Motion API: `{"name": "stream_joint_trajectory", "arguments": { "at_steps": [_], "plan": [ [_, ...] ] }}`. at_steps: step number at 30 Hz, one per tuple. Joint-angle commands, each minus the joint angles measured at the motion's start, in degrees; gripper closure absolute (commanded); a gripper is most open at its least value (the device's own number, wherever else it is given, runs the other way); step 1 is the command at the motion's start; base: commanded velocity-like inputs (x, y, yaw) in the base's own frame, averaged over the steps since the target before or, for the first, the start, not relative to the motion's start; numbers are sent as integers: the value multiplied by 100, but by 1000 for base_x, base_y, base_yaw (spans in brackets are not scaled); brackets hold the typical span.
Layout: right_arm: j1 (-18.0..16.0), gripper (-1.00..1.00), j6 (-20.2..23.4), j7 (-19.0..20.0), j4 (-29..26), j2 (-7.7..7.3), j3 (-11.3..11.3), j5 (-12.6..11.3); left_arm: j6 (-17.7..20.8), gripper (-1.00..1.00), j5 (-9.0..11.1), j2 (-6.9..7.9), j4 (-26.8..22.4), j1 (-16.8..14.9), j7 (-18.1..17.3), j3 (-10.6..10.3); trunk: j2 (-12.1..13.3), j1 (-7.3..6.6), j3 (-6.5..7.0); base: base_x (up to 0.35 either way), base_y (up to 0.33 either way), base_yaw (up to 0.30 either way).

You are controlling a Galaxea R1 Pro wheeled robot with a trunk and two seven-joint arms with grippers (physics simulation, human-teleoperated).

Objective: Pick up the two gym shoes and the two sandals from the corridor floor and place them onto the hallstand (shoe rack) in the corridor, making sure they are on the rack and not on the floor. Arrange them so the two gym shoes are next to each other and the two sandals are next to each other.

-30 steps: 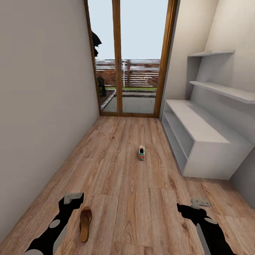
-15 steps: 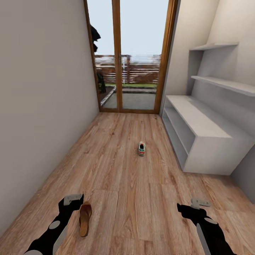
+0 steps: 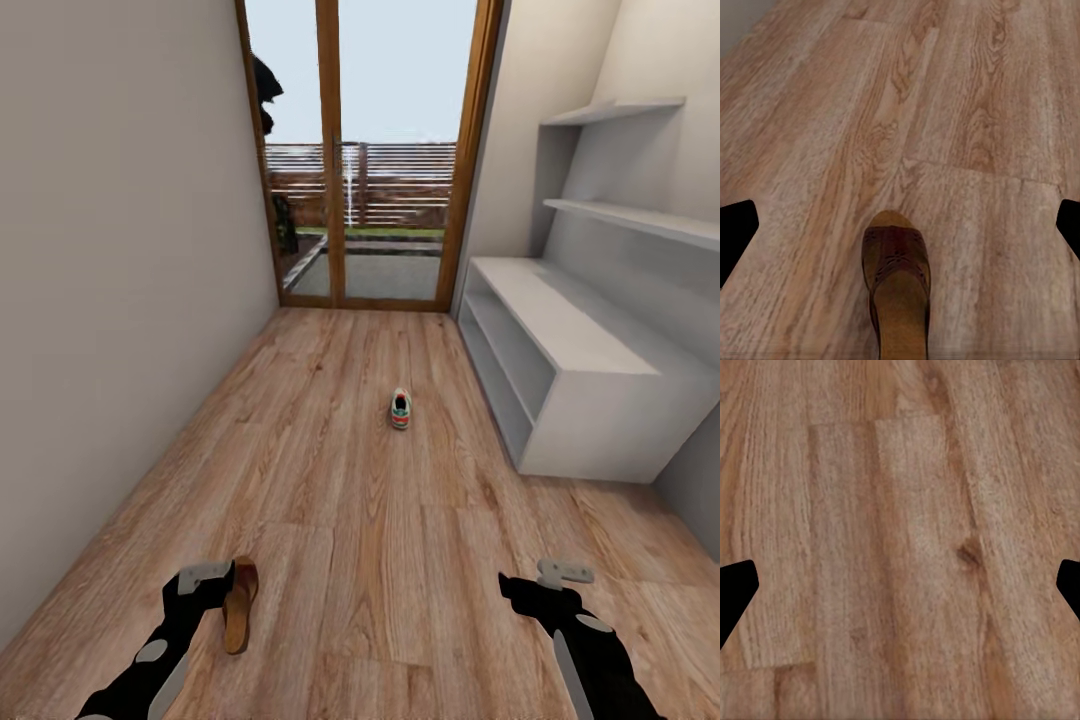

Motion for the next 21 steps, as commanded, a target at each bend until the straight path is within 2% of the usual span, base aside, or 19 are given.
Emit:
{"name": "stream_joint_trajectory", "arguments": {
  "at_steps": [1, 11, 21],
  "plan": [
    [-2, -100, 31, 0, -10, 0, 0, 7, -19, -100, 52, 2, 7, -3, 1, -17, -44, 21, -25, 0, 0, 0],
    [-2, -100, 31, 6, -16, 0, -5, 7, -22, -100, 52, 3, 12, -3, 1, -13, -445, 241, -215, 0, 0, 0],
    [-2, -100, 31, 4, -42, -1, -7, 7, -22, -100, 52, 3, 4, -3, 1, -9, -846, 461, -478, 0, 0, 0]
  ]
}}
